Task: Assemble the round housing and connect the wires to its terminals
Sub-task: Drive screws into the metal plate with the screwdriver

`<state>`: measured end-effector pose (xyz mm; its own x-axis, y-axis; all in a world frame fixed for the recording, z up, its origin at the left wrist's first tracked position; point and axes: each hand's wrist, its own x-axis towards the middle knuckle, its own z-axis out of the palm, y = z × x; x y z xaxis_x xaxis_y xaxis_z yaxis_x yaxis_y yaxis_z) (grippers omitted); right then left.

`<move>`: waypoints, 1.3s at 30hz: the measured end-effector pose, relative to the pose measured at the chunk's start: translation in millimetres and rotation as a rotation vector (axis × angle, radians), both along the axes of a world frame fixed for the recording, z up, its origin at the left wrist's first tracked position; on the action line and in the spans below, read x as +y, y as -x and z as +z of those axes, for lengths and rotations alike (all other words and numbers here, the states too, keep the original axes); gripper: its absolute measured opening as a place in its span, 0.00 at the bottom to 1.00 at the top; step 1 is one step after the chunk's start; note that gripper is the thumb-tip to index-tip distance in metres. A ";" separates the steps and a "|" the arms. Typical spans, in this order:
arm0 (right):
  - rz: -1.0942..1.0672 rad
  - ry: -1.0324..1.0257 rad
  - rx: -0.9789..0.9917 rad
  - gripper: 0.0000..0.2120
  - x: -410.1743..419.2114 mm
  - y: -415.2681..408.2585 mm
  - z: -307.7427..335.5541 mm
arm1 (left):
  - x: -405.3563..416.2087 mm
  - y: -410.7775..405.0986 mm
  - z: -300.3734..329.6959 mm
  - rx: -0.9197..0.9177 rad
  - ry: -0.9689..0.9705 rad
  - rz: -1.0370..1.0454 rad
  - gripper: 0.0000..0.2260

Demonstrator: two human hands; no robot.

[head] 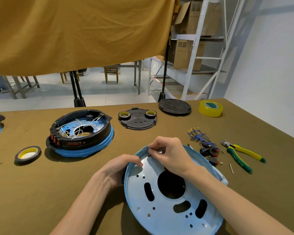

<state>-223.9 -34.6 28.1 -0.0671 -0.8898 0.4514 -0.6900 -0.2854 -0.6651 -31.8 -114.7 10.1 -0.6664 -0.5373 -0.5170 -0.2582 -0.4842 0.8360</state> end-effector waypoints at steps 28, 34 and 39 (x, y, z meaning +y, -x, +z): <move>0.116 -0.144 0.085 0.05 7.1 -1.4 8.2 | -1.1 -1.7 5.7 -0.118 0.147 -0.194 0.38; 0.047 -0.080 0.173 0.05 6.7 -13.5 3.2 | 6.3 -0.5 -2.4 -0.079 0.117 -0.121 0.40; -0.160 -0.167 -0.115 0.03 3.4 -15.3 -4.5 | 10.5 -0.1 -6.3 -0.009 0.078 -0.083 0.27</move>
